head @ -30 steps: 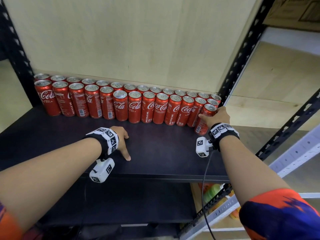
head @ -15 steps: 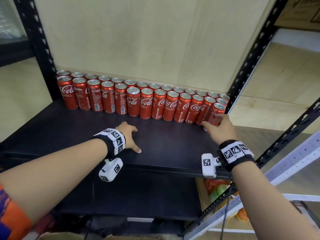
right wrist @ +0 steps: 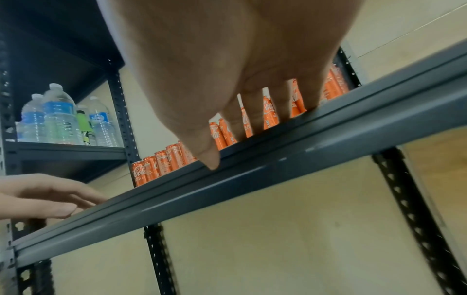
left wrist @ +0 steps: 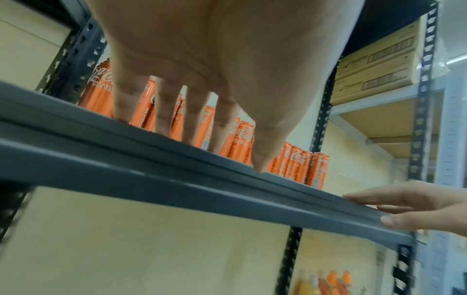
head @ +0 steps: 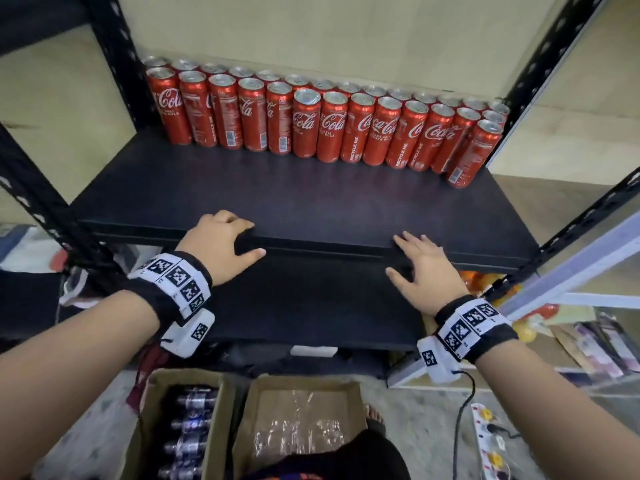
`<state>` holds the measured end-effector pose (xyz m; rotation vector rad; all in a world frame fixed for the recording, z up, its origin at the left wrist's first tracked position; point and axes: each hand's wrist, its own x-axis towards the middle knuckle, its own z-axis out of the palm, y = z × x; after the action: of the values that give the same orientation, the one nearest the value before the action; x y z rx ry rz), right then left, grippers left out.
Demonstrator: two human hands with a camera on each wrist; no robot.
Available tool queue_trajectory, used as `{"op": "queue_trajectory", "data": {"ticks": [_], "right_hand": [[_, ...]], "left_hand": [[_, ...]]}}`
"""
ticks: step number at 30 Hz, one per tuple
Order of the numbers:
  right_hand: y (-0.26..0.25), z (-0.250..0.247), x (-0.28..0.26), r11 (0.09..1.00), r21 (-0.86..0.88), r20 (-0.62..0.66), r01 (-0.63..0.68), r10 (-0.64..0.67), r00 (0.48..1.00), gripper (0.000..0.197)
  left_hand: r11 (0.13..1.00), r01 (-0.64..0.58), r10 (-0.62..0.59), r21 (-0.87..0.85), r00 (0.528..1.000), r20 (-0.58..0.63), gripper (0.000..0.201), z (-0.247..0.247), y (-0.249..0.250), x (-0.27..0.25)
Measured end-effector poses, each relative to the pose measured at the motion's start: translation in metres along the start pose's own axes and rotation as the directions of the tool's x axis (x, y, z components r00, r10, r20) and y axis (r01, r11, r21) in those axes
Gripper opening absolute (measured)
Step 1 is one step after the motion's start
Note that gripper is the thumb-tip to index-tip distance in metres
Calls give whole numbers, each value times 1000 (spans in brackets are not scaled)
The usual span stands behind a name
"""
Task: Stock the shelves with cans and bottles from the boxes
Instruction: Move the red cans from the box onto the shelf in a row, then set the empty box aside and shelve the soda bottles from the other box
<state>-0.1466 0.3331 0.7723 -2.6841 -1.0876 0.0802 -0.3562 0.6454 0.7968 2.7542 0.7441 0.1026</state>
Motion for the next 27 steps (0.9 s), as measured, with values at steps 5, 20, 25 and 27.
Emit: {"op": "queue_trajectory", "data": {"ticks": [5, 20, 25, 27], "right_hand": [[-27, 21, -67, 993, 109, 68, -44, 37, 997, 75], [36, 160, -177, 891, 3, 805, -453, 267, 530, 72], [79, 210, -193, 853, -61, 879, -519, 293, 377, 77], [94, 230, -197, 833, -79, 892, -547, 304, 335, 82]], "left_hand": [[994, -113, 112, 9, 992, 61, 68, 18, -21, -53], [958, 265, -263, 112, 646, 716, 63, 179, -72, -153], [900, 402, -350, 166, 443, 825, 49, 253, -69, -176], [886, 411, -380, 214, 379, 844, 53, 286, -75, -184]]}}
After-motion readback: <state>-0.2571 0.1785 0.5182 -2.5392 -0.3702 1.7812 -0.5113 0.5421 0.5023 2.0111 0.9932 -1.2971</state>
